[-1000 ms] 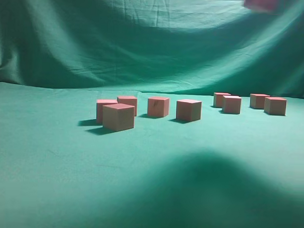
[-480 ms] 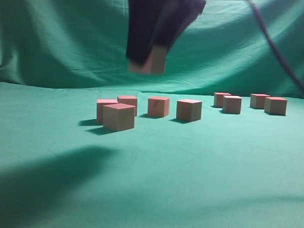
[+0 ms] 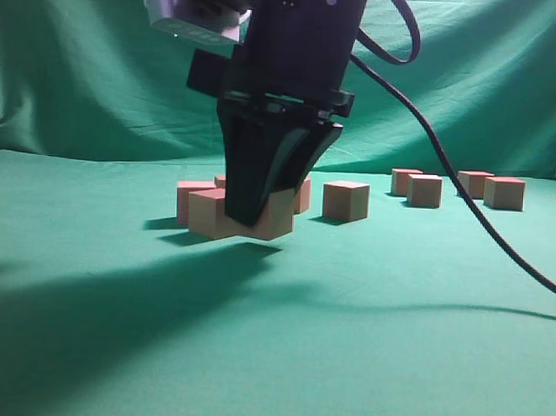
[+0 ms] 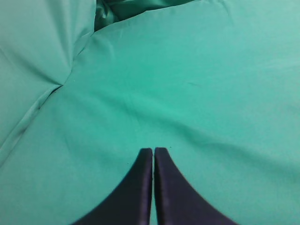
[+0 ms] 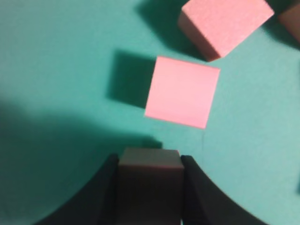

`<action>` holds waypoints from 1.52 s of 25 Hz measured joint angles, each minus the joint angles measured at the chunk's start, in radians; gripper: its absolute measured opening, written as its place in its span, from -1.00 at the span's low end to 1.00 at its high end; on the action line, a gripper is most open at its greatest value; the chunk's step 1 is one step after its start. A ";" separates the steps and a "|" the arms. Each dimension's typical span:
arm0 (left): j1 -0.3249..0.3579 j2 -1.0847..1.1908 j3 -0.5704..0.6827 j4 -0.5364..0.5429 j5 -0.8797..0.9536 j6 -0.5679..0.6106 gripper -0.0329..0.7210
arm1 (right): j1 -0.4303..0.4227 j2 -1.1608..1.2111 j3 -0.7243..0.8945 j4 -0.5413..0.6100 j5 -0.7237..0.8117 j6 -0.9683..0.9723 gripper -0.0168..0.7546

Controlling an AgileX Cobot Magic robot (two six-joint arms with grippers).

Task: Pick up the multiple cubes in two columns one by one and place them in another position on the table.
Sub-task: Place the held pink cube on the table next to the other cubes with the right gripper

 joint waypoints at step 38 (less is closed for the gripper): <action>0.000 0.000 0.000 0.000 0.000 0.000 -0.91 | 0.000 -0.088 -0.011 -0.103 0.105 0.041 0.48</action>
